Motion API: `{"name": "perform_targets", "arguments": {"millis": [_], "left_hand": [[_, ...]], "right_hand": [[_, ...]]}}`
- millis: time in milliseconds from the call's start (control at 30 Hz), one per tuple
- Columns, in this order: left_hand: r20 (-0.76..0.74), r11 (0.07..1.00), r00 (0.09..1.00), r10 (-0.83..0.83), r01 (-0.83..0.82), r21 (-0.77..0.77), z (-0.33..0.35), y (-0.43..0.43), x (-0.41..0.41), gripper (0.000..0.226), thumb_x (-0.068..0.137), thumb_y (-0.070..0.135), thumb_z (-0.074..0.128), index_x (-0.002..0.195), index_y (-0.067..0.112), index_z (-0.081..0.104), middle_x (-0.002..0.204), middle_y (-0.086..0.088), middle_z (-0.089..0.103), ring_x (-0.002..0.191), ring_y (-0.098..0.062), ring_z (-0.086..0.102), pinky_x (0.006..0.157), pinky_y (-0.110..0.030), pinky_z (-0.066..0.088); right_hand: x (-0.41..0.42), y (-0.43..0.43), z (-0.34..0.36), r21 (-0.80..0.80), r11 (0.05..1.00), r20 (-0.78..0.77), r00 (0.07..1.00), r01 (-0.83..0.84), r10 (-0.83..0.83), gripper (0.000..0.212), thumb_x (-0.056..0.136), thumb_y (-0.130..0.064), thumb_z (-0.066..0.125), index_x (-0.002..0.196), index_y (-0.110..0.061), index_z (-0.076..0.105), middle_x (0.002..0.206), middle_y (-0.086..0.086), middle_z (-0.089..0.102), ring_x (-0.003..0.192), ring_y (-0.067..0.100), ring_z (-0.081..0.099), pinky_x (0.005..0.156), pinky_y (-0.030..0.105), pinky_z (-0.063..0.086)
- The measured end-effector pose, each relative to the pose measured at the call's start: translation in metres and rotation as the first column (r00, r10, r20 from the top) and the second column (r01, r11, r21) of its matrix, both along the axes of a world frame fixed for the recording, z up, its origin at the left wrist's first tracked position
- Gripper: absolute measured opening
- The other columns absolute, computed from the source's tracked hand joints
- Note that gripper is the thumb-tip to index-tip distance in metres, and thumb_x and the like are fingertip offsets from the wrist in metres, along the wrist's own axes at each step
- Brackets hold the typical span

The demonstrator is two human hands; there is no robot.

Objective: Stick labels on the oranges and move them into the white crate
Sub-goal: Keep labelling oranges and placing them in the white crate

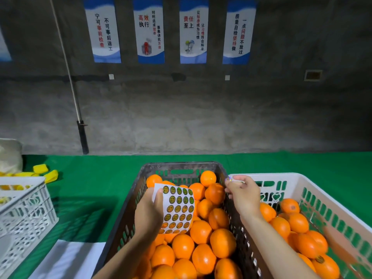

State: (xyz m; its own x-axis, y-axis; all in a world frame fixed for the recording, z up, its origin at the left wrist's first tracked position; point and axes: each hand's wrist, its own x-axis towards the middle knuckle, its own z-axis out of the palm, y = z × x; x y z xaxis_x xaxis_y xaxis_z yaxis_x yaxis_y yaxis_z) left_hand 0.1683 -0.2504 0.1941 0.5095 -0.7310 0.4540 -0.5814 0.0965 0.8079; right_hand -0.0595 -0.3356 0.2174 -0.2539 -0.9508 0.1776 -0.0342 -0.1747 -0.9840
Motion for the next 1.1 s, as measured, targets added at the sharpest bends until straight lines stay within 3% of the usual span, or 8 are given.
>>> {"name": "perform_targets", "arguments": {"millis": [133,300,400,500,667,767,867,1100], "left_hand": [[-0.005,0.998,0.998,0.060,-0.060,0.003,-0.001,0.000,0.002,0.037,0.102,0.035,0.041,0.073,0.012,0.047,0.058,-0.006,0.059,0.052,-0.026,0.062,0.050,-0.050,0.052],[0.020,0.998,0.998,0.056,-0.056,0.000,0.000,0.002,0.001,0.036,0.102,0.036,0.040,0.073,0.016,0.046,0.056,-0.004,0.061,0.049,-0.019,0.063,0.046,-0.047,0.053],[0.018,0.998,0.998,0.064,-0.064,-0.001,0.002,0.003,0.001,0.035,0.102,0.035,0.040,0.075,0.015,0.048,0.057,-0.004,0.061,0.049,-0.018,0.064,0.046,-0.046,0.053],[0.011,0.997,0.998,0.068,-0.068,-0.023,0.004,0.004,0.001,0.035,0.103,0.032,0.040,0.074,0.013,0.048,0.056,-0.006,0.060,0.046,-0.014,0.062,0.043,-0.046,0.052],[0.033,0.997,0.996,0.077,-0.076,-0.020,0.004,0.004,0.001,0.035,0.103,0.031,0.041,0.073,0.013,0.045,0.056,-0.003,0.058,0.049,-0.017,0.061,0.047,-0.045,0.053],[0.041,0.997,0.996,0.077,-0.077,-0.004,0.005,0.004,0.001,0.035,0.103,0.030,0.041,0.072,0.014,0.044,0.056,-0.002,0.056,0.050,-0.020,0.060,0.047,-0.042,0.052],[0.050,0.997,0.996,0.070,-0.071,0.006,0.004,0.003,0.001,0.034,0.103,0.029,0.042,0.072,0.013,0.044,0.055,-0.003,0.055,0.048,-0.019,0.059,0.046,-0.038,0.049],[0.116,0.995,0.990,0.080,-0.086,0.044,0.001,0.002,0.001,0.034,0.103,0.031,0.041,0.071,0.020,0.041,0.058,-0.003,0.052,0.051,-0.019,0.053,0.048,-0.030,0.041]], "right_hand": [[0.011,0.007,-0.016,-0.101,0.987,-0.501,0.863,-0.127,0.060,0.007,0.092,-0.019,0.070,0.088,-0.024,0.071,0.078,-0.008,0.072,0.078,0.011,0.068,0.070,0.034,0.055],[0.023,0.017,-0.026,-0.078,0.943,-0.763,0.629,-0.324,0.153,0.014,0.093,-0.021,0.065,0.081,-0.028,0.067,0.096,-0.010,0.064,0.092,0.012,0.060,0.081,0.033,0.050],[0.017,0.017,-0.027,0.043,0.907,-0.920,0.338,-0.418,0.199,0.012,0.095,-0.020,0.057,0.088,-0.020,0.067,0.109,-0.004,0.056,0.107,0.018,0.051,0.091,0.037,0.046],[0.020,0.025,-0.021,0.244,0.860,-0.956,0.035,-0.448,0.290,0.010,0.089,-0.022,0.054,0.088,-0.021,0.063,0.112,-0.002,0.053,0.110,0.021,0.044,0.094,0.037,0.037],[0.017,0.036,-0.016,0.559,0.786,-0.823,-0.290,-0.264,0.488,0.019,0.086,-0.027,0.049,0.091,-0.012,0.060,0.119,0.011,0.045,0.124,0.030,0.037,0.112,0.046,0.023],[0.015,0.038,-0.018,0.552,0.795,-0.822,-0.323,-0.250,0.469,0.029,0.088,-0.023,0.050,0.110,-0.010,0.064,0.119,0.010,0.046,0.124,0.030,0.037,0.115,0.049,0.022],[0.018,0.040,-0.019,0.484,0.827,-0.869,-0.269,-0.285,0.415,0.020,0.090,-0.017,0.053,0.104,-0.013,0.066,0.103,0.006,0.048,0.120,0.030,0.043,0.113,0.051,0.027],[0.022,0.042,-0.019,0.398,0.873,-0.917,-0.167,-0.282,0.363,0.016,0.093,-0.011,0.061,0.098,-0.019,0.073,0.109,0.005,0.067,0.113,0.027,0.054,0.112,0.048,0.031]]}}
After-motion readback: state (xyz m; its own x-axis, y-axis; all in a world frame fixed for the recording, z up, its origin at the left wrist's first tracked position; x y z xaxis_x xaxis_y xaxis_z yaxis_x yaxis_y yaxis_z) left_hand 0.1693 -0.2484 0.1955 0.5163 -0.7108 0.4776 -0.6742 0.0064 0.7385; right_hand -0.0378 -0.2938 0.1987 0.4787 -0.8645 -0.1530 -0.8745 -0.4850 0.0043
